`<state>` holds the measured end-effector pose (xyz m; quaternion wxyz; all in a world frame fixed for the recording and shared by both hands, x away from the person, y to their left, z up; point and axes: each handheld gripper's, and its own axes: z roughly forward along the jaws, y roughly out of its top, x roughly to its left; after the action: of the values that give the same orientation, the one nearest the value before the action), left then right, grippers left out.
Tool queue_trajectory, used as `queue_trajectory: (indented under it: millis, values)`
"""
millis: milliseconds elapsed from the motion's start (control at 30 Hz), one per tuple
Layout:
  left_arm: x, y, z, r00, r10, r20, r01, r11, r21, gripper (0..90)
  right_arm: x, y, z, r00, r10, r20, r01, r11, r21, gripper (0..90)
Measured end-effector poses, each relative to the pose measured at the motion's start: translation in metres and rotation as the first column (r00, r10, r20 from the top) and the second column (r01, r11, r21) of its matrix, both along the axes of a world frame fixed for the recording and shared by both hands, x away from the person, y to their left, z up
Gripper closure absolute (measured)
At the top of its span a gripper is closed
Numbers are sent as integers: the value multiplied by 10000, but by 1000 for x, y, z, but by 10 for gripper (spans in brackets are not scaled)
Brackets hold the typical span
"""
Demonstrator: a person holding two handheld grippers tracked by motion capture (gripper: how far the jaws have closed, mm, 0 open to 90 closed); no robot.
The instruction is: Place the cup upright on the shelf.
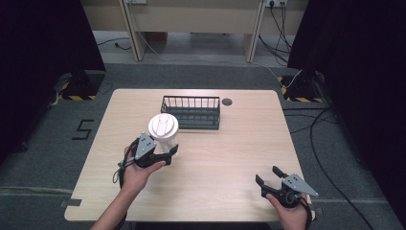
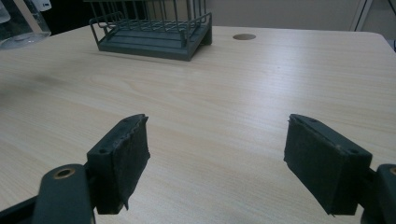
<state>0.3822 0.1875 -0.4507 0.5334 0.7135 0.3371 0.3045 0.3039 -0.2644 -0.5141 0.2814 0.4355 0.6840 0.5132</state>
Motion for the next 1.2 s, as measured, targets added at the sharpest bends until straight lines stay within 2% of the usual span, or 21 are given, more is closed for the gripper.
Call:
queue_trajectory:
  millis: [600,1200]
  values:
    - [19,-7,14,9999,44,144,-44,10000,-9,179,0,0,0,10000,7,-22,-7,10000,33,225]
    - [39,-14,21,9999,83,131,-82,9999,-76,179,0,0,0,10000,13,-34,-13,10000,68,226]
